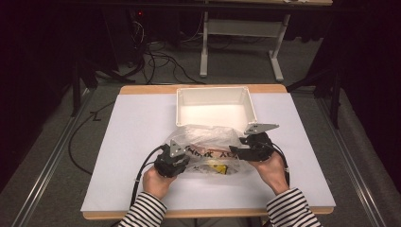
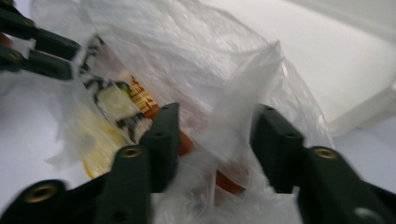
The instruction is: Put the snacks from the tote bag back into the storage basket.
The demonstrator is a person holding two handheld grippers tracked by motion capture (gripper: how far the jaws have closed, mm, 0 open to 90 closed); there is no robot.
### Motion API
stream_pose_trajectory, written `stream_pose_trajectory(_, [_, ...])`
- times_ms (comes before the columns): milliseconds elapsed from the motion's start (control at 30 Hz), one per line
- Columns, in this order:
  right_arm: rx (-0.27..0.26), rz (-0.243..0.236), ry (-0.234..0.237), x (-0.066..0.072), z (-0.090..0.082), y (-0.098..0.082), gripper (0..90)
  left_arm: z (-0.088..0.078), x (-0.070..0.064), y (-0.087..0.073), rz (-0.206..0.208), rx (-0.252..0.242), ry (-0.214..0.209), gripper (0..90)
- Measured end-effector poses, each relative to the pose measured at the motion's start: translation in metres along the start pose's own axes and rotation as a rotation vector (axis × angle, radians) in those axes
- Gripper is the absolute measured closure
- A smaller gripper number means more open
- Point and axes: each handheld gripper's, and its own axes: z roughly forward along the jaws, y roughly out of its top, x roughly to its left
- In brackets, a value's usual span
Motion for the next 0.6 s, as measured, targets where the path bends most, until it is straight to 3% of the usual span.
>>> stream_pose_trajectory(133, [0.025,-0.001,-0.007,-0.008,0.006,-0.008,82.3,0.001,0.002,-0.004,0.011,0.028,-0.017,86.9])
stream_pose_trajectory(200, [0.024,0.008,-0.015,-0.013,0.007,-0.011,89.0,0.001,0.001,-0.005,0.014,0.032,-0.028,90.0])
stream_pose_trajectory(367, [-0.001,0.009,-0.063,-0.022,0.003,-0.014,90.0,-0.002,0.0,-0.009,0.023,0.045,-0.045,90.0])
stream_pose_trajectory(400, [-0.006,0.016,-0.093,-0.028,0.001,-0.015,90.0,-0.004,-0.002,-0.013,0.03,0.055,-0.05,90.0])
stream_pose_trajectory(600, [0.048,0.059,-0.179,-0.05,0.014,-0.025,90.0,-0.006,-0.01,-0.03,0.063,0.112,-0.07,90.0])
